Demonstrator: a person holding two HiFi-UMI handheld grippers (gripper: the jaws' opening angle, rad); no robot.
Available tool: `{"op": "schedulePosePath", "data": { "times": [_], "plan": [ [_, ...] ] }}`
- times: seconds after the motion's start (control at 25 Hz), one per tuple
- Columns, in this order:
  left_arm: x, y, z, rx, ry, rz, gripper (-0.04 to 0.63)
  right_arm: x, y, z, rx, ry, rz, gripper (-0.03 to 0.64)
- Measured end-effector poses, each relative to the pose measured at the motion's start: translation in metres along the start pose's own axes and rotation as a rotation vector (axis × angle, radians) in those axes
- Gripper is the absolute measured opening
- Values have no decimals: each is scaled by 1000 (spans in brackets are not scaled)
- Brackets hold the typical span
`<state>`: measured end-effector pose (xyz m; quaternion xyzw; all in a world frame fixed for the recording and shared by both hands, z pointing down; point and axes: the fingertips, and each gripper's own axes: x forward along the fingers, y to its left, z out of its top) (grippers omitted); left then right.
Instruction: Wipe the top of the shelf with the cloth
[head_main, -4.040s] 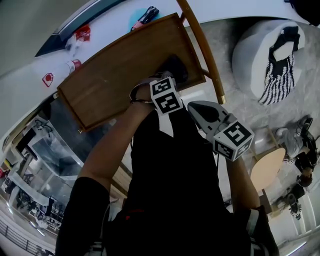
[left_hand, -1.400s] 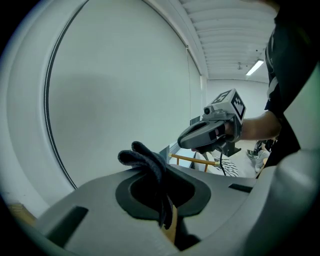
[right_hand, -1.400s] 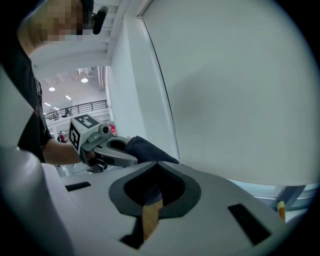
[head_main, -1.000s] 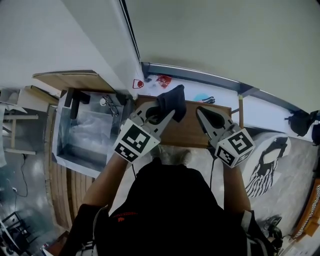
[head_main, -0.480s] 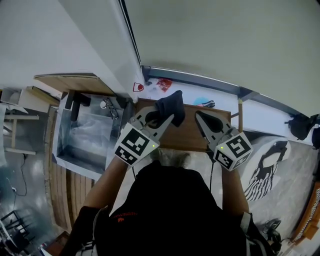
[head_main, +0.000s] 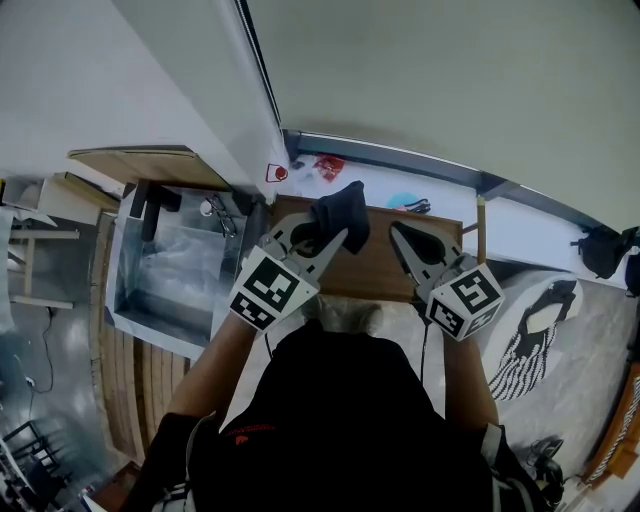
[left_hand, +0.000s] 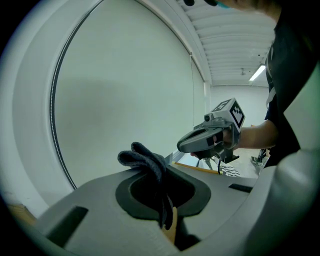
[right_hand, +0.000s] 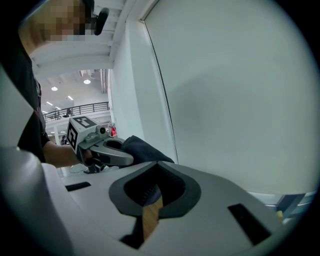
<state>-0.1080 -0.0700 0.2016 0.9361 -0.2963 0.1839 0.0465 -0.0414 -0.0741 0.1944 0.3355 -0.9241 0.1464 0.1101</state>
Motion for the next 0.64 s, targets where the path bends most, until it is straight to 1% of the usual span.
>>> {"op": "schedulePosePath", "data": {
  "times": [0.64],
  "plan": [
    [4,-4,-7,-8,19,-15,38,-3,0,-7,9,21,3,3]
  ]
}}
